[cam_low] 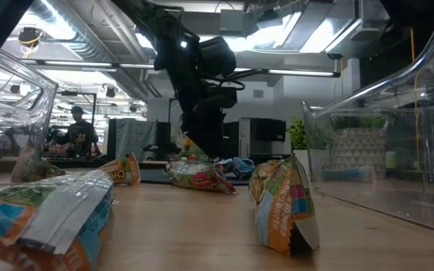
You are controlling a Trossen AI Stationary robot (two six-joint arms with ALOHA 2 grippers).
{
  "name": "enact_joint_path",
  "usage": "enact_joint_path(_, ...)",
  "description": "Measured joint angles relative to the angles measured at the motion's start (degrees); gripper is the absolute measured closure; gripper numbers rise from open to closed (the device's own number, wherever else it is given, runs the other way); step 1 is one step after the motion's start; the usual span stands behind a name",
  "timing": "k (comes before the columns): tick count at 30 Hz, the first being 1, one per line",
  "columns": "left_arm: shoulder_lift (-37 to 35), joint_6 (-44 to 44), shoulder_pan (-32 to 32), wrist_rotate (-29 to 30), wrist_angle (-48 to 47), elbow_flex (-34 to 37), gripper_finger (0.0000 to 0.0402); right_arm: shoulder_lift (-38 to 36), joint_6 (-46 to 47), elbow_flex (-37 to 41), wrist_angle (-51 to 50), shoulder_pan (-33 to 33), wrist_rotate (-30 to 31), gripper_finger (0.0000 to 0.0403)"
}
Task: Pick and place Granola Bars by type
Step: Put the blue granola bar into the middle transparent bin
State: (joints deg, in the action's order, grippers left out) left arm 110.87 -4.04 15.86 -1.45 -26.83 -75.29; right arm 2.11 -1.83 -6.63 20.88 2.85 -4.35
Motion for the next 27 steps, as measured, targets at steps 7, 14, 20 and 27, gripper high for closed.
enact_joint_path(7, 0.0, 0.5, 0.3, 0.4, 0.2, 0.0, 0.0184, 0.0, 0.1, 0.0, 0.0, 0.0, 1.7, 0.0385)
enact_joint_path(14, 0.0, 0.5, 0.3, 0.1, 0.2, 0.0, 0.0185, 0.0, 0.0, 0.0, 0.0, 0.0, 1.7, 0.0385)
enact_joint_path(20, 2.4, -0.1, -0.5, -0.1, 0.7, 0.0, 0.0186, 0.0, 0.0, 0.0, 0.0, 0.0, 1.8, 0.0385)
enact_joint_path(27, 5.4, -4.1, -1.2, 0.4, 1.9, -0.1, 0.0188, 0.0, 0.1, 0.0, -0.1, 0.0, 1.8, 0.0385)
